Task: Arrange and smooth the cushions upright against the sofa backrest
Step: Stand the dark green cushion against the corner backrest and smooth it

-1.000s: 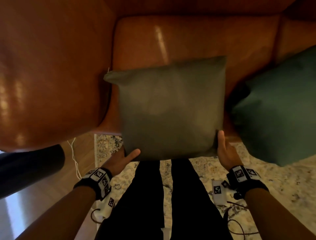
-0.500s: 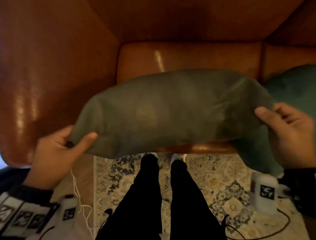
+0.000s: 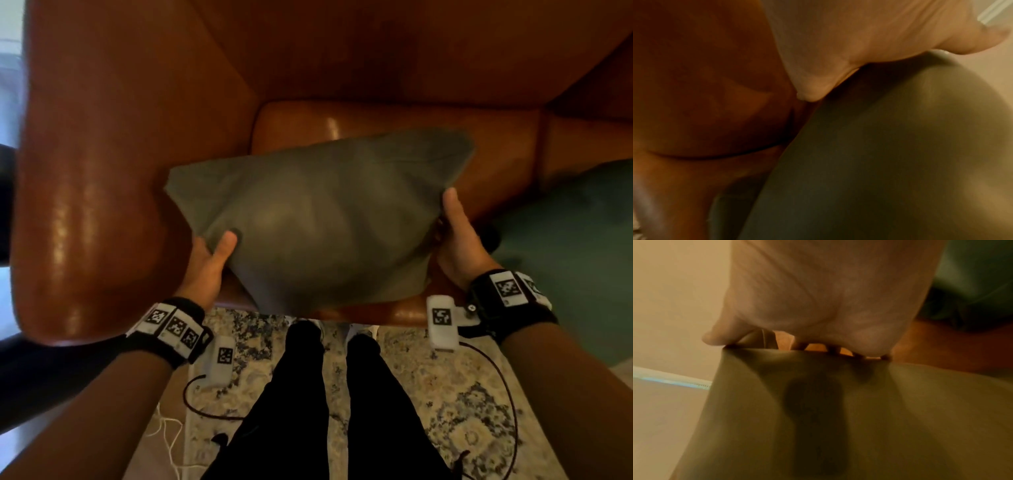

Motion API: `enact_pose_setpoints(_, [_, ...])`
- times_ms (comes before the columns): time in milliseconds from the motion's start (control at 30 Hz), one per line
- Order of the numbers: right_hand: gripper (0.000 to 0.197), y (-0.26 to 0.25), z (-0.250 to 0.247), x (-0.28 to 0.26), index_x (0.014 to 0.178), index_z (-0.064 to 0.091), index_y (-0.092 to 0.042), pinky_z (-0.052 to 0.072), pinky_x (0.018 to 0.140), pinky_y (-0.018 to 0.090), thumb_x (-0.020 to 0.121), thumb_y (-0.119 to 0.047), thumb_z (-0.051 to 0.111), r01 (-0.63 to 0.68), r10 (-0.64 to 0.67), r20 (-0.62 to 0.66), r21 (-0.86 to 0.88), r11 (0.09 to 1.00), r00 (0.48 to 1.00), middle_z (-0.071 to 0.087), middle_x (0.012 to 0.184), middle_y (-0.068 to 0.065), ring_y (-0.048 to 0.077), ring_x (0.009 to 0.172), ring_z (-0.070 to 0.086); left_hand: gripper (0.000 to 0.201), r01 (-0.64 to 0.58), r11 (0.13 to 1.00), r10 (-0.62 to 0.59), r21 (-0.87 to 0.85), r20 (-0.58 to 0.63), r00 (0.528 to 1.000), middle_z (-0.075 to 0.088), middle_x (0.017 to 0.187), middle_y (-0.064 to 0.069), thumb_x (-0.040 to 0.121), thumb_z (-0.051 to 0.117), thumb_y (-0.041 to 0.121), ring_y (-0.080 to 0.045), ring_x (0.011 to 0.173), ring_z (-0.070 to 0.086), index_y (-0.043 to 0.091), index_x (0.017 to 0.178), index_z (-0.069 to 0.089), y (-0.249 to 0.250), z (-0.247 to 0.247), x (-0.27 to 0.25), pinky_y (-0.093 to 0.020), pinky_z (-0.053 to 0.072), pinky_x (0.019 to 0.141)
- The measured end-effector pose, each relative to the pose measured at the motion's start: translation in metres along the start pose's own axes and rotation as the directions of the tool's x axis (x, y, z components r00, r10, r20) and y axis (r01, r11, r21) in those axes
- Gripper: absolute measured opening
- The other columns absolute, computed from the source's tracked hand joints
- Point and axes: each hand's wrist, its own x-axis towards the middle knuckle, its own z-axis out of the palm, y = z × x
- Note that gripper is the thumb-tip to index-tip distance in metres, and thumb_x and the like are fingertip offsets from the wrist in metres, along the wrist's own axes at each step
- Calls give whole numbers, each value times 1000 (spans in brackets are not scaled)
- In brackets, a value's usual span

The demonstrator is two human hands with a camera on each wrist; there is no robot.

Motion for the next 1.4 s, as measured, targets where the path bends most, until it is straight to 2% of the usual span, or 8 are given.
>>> enact_pose_setpoints(133, [93, -4, 7, -1, 154, 35, -38, 54, 88, 15, 74, -52, 80, 81, -75, 38, -187, 979, 996, 61, 130, -26, -12, 112, 64, 67, -96, 992, 94, 85, 23, 995, 54, 125, 23, 87, 73, 9, 26, 103, 57, 21, 142, 38, 9, 21, -11, 2, 44, 84])
enact_pose_setpoints(400, [91, -59, 3, -2, 149, 39, -27, 51, 83, 6, 69, -26, 82, 260, -286, -56, -281, 924, 957, 61, 128, -24, -16, 109, 62, 98, -272, 962, 272, 7, 39, 962, 66, 139, 3, 63, 91, 41, -9, 128, 63, 12, 146, 49, 91, 40, 18, -26, 54, 101])
enact_pose_setpoints(600, [100, -107, -4, 43, 153, 35, -20, 50, 97, 14, 69, -38, 87, 417, -464, -111, -291, 861, 879, 57, 143, -14, -6, 126, 58, 101, -444, 896, 444, -1, 7, 896, 64, 139, 2, 62, 94, 41, -7, 127, 62, 11, 145, 45, 165, 55, 80, -27, 53, 103])
enact_pose_setpoints(700, [118, -109, -7, 79, 159, 22, -22, 48, 93, 8, 65, -45, 88, 373, -420, -87, -322, 870, 904, 50, 139, -24, -19, 116, 54, 102, -384, 923, 382, 23, 75, 921, 61, 139, 9, 68, 94, 33, 1, 126, 60, 17, 151, 37, 164, 64, 115, -25, 51, 105])
enact_pose_setpoints(900, [149, -71, -9, 115, 156, 2, -55, 39, 120, 48, 49, -46, 104, 230, -232, 38, -365, 902, 972, 25, 164, -21, 7, 149, 34, 118, -323, 942, 314, 89, 96, 945, 49, 142, 23, 56, 99, 28, 16, 128, 49, 33, 148, 25, 130, 62, 141, -28, 42, 116])
enact_pose_setpoints(1033, [143, -72, 5, 113, 160, 2, -42, 39, 118, 36, 58, -33, 102, 286, -327, -32, -407, 867, 945, 27, 163, -16, 5, 146, 36, 127, -348, 930, 342, 121, 71, 937, 52, 143, 24, 53, 103, 35, 6, 133, 52, 25, 155, 29, 132, 60, 144, -38, 44, 117])
enact_pose_setpoints(1133, [135, -71, 4, 112, 160, 8, -35, 39, 114, 27, 61, -26, 99, 358, -407, -48, -387, 849, 912, 32, 158, -18, -7, 139, 40, 122, -378, 917, 378, 123, 31, 925, 52, 137, 30, 54, 101, 34, 12, 130, 52, 23, 153, 33, 132, 60, 137, -25, 46, 111])
enact_pose_setpoints(1400, [139, -60, 0, 134, 157, 11, -44, 41, 119, 45, 52, -48, 102, 325, -379, -77, -378, 867, 922, 34, 159, -20, 4, 145, 40, 133, -334, 931, 339, 147, -10, 941, 49, 150, 15, 46, 96, 64, -1, 138, 49, 30, 154, 27, 119, 72, 137, -41, 42, 118])
